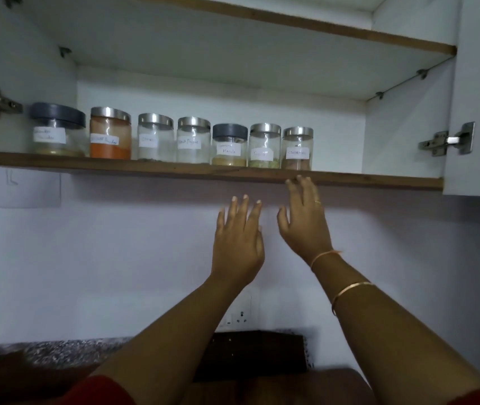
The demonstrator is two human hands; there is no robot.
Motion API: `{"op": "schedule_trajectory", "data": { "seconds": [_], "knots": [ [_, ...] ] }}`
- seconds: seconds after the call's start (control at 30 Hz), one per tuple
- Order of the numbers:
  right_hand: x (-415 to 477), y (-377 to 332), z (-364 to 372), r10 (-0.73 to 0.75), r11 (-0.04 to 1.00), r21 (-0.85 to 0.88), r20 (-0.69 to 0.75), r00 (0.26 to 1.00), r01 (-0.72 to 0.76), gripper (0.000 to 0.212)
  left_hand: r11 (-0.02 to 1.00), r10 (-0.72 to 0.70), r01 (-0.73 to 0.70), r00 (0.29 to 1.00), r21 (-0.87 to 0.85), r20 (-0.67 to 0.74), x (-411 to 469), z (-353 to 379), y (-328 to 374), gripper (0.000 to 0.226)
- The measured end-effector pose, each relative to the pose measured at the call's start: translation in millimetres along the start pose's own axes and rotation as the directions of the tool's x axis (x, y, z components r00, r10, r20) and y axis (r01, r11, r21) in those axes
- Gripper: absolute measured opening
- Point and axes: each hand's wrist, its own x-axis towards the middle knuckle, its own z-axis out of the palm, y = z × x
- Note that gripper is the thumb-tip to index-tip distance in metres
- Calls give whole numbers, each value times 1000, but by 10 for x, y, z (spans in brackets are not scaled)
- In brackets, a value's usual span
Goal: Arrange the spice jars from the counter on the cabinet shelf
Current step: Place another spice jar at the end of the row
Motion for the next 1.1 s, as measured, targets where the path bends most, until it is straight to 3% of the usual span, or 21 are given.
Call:
{"op": "schedule_trajectory", "data": {
  "seconds": [0.1,0.27,0.47,0.63,0.8,0.9,1.0,1.1],
  "knots": [
    [-479,-191,172,-47,999,15,63,997,47,45,999,-26,25,999,32,46,-427,-59,-225,47],
    [-1336,-606,407,11,994,100,215,977,-33,40,995,-81,66,970,71,229,-1289,-169,-567,49],
    [-2373,-1049,575,2,987,142,467,884,-77,40,984,-170,130,885,121,433,-2508,-262,-860,44],
    [-3089,-1248,692,39,985,95,690,723,-144,47,987,-163,131,752,98,639,-3324,-349,-942,49],
    [-3612,-1251,761,166,970,-71,893,419,-232,57,968,-248,182,559,175,791,-3733,-402,-1012,53],
    [-3760,-1214,758,294,926,-199,913,282,-320,64,954,-288,219,467,206,836,-3820,-422,-1037,54],
    [-3834,-1146,753,389,854,-292,908,157,-430,71,943,-312,250,424,221,850,-3864,-426,-1019,53],
    [-3884,-1084,768,438,787,-321,892,111,-527,75,933,-334,274,412,234,848,-3881,-423,-993,51]
  ]
}}
